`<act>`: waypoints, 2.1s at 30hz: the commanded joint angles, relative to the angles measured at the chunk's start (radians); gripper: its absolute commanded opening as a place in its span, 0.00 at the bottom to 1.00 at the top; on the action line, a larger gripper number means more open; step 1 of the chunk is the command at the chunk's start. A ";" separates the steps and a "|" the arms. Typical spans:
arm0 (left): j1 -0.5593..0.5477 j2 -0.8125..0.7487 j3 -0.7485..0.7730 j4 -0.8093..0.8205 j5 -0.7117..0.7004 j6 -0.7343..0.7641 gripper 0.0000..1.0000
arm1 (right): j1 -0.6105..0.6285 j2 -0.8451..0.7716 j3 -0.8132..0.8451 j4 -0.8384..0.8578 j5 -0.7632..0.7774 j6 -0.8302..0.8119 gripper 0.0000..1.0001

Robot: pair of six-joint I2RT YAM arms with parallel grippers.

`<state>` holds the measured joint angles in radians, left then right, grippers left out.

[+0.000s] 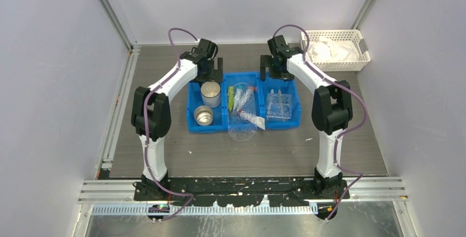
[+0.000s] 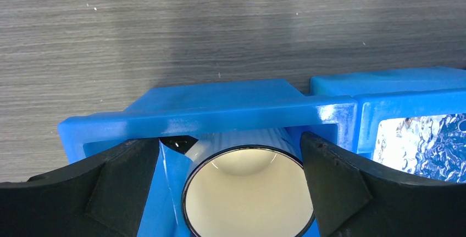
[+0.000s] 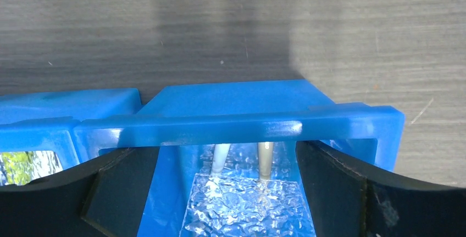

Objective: Prepare toiletry sets of a toothbrush and toothpaste on the tray

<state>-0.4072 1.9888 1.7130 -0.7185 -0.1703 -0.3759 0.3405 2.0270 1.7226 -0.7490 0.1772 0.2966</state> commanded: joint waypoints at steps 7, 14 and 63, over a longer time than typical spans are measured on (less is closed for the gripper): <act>0.059 0.077 0.106 0.018 0.016 0.021 1.00 | -0.022 0.144 0.237 0.016 -0.057 -0.002 1.00; 0.083 0.153 0.192 0.008 0.030 0.035 1.00 | -0.046 0.189 0.281 0.013 -0.082 -0.001 1.00; 0.111 -0.473 -0.156 0.155 0.243 -0.069 1.00 | -0.199 -0.505 -0.403 0.493 -0.574 0.480 1.00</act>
<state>-0.3050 1.7226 1.7607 -0.6868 -0.0639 -0.3450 0.2192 1.6768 1.6539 -0.6010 -0.0479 0.4503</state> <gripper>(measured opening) 0.996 0.995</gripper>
